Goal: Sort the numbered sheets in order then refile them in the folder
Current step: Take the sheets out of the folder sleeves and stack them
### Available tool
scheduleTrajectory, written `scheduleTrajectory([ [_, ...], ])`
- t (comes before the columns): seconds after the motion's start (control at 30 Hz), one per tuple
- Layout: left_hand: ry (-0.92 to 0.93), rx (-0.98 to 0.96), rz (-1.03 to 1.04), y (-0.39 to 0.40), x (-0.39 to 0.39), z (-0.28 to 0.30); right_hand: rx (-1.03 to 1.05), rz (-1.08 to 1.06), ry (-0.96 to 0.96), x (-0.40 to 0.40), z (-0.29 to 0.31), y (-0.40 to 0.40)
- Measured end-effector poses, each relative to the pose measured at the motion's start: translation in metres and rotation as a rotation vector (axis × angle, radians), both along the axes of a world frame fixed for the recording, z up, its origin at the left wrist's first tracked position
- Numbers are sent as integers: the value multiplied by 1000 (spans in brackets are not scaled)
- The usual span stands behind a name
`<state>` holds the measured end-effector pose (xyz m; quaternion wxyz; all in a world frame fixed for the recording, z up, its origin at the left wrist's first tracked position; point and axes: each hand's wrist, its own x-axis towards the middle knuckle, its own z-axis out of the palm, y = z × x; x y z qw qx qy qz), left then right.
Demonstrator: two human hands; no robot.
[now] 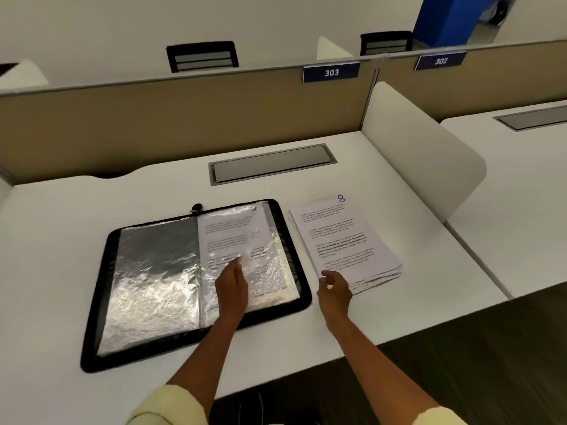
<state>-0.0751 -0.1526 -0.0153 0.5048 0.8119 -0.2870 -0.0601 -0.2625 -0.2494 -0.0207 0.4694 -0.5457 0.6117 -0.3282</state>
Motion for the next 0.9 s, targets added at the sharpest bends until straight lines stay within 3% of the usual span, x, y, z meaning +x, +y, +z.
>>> scheduleTrajectory([
  [0.17,157,-115,173,25,13,11,-14,269,50,18,-4,20],
  [0.37,271,-161,297,66,37,14,-37,405,106,28,-9,38],
  [0.63,598,-423,487,116,79,27,-64,382,181,43,-9,44],
  [0.8,846,-509,555,145,112,25,-48,315,242,52,-12,41],
  [0.9,895,-530,582,158,123,27,-65,270,263,59,-12,45],
])
